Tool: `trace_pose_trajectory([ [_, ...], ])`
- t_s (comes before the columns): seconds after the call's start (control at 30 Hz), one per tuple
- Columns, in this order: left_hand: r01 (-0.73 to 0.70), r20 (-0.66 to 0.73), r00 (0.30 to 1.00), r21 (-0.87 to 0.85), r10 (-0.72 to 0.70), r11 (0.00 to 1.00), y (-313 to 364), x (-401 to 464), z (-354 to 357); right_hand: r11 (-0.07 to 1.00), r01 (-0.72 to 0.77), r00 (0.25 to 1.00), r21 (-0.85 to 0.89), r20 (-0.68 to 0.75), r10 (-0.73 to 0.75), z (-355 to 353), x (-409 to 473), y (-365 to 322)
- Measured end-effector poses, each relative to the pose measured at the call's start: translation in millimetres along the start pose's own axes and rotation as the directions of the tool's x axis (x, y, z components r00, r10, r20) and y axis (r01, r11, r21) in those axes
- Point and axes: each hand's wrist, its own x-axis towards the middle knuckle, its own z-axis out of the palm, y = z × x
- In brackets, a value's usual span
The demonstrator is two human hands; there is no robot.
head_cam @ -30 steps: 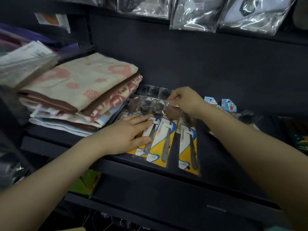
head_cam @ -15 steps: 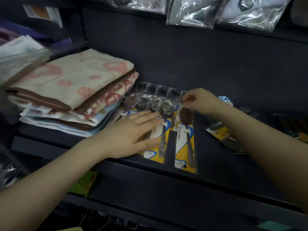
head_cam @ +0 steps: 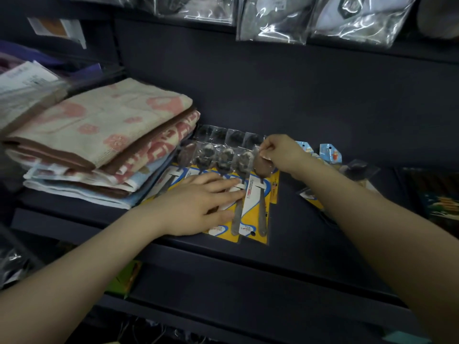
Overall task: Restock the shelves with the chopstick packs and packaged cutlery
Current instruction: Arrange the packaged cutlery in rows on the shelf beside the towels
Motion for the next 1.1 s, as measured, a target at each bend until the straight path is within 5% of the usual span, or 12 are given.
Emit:
trace_pose_trajectory([
  [0.53,0.068,0.031,0.997,0.024,-0.069,0.997,9.6,1.6,-1.5,0.915,0.077,0.995,-0.396,-0.026,-0.095,-14.3,-17.6,-2.5],
  [0.63,0.034,-0.091,0.995,-0.043,-0.038,0.998,16.5,3.8,-8.8,0.865,0.107,0.993,-0.49,0.015,-0.114,-52.1,-33.5,11.2],
  [0.87,-0.108,-0.346,0.936,-0.09,0.07,0.99,57.2,49.2,-25.3,0.818,-0.05,0.972,-0.573,0.159,0.171,-111.3,-77.3,61.9],
  [0.97,-0.133,-0.359,0.93,-0.147,0.072,0.98,71.1,74.3,-28.3,0.843,0.124,0.963,-0.524,0.268,0.024,-110.6,-82.8,75.2],
  [1.1,-0.146,-0.362,0.929,-0.154,0.082,0.977,82.3,97.5,-34.6,0.708,0.337,0.9,-0.62,0.434,-0.049,-101.2,-76.8,71.2],
])
